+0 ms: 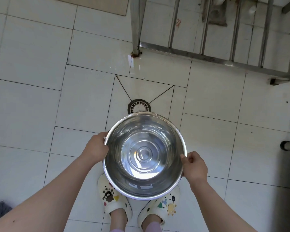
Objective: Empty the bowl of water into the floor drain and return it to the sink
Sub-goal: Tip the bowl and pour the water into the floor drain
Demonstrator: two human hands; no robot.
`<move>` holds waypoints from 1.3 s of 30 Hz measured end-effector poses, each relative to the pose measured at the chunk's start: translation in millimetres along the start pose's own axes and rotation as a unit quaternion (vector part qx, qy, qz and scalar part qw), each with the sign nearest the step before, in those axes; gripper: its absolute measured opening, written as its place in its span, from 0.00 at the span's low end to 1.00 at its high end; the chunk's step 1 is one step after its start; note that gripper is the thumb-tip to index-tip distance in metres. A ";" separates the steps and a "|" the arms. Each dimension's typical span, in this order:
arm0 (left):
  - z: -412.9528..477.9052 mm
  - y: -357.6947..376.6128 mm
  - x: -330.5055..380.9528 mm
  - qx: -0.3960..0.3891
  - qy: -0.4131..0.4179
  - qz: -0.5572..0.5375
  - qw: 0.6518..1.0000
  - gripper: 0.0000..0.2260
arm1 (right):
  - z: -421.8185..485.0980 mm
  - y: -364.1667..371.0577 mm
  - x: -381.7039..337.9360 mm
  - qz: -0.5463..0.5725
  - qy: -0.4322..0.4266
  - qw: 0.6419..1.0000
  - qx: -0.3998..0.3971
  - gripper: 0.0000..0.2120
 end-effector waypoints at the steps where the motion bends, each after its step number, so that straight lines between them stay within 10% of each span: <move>1: -0.1 0.0 0.0 0.000 0.000 0.000 1.000 0.22 | 0.0 0.3 0.0 -0.001 0.000 1.000 -0.001 0.12; 39: -7.1 2.2 3.9 -0.016 -0.014 -0.002 1.000 0.21 | -4.1 -2.9 -2.0 -0.005 0.007 1.000 -0.009 0.12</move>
Point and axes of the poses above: each hand's wrist, its own z-axis towards the middle knuckle, its own y-axis out of the palm, x = y × z, the point moved 10 cm from there along z, towards the middle knuckle, and after that the axes turned 6 degrees about -z, right-handed, at the moved point
